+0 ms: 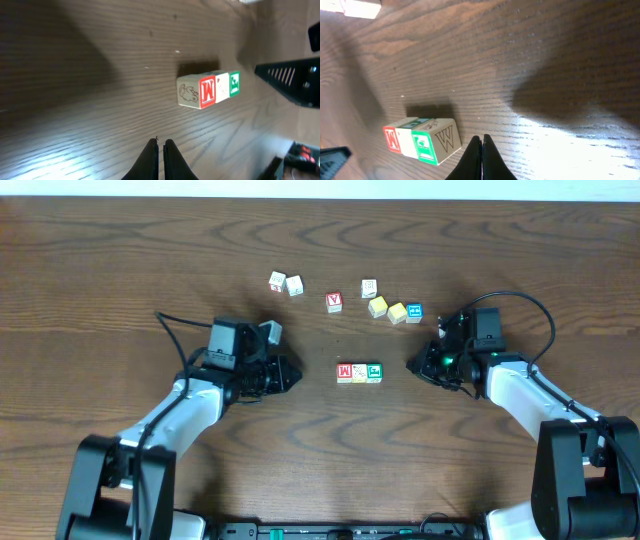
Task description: Lift 3 blocks
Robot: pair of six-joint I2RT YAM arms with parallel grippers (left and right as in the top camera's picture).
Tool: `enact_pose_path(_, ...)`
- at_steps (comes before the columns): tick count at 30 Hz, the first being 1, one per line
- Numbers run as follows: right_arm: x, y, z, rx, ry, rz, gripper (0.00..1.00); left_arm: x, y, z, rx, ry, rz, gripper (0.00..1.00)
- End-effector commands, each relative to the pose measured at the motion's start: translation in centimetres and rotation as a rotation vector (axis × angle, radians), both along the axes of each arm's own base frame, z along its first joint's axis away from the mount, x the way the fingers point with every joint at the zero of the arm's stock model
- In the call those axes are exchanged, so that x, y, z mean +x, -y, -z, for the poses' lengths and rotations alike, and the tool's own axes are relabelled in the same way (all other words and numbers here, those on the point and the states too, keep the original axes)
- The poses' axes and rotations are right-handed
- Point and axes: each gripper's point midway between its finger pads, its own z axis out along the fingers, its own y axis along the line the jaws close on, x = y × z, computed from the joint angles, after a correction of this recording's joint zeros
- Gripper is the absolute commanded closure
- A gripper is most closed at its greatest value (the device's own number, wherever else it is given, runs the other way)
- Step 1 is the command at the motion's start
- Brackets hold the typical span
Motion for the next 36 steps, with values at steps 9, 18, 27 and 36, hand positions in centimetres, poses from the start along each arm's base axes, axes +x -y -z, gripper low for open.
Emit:
enact_pose_path(9, 0.1, 0.5, 0.0, -0.028, 0.041, -0.035, 0.99, 1.2, 1.4, -0.4, -0.036, 0.082, 0.034, 0.92)
enact_pose_path(18, 0.4, 1.2, 0.3, -0.064, 0.046, -0.016, 0.99, 3.3, 0.1, -0.3, 0.006, 0.078, -0.127, 0.93)
enact_pose_path(27, 0.4, 1.2, 0.3, -0.064, 0.038, 0.001, 0.99, 2.9, -0.1, 0.1, 0.024, 0.064, -0.116, 0.93)
enact_pose_path(36, 0.3, 1.2, 0.3, -0.062, 0.031, 0.003, 0.99, 3.0, -0.5, 0.5, 0.052, 0.060, -0.133, 0.93)
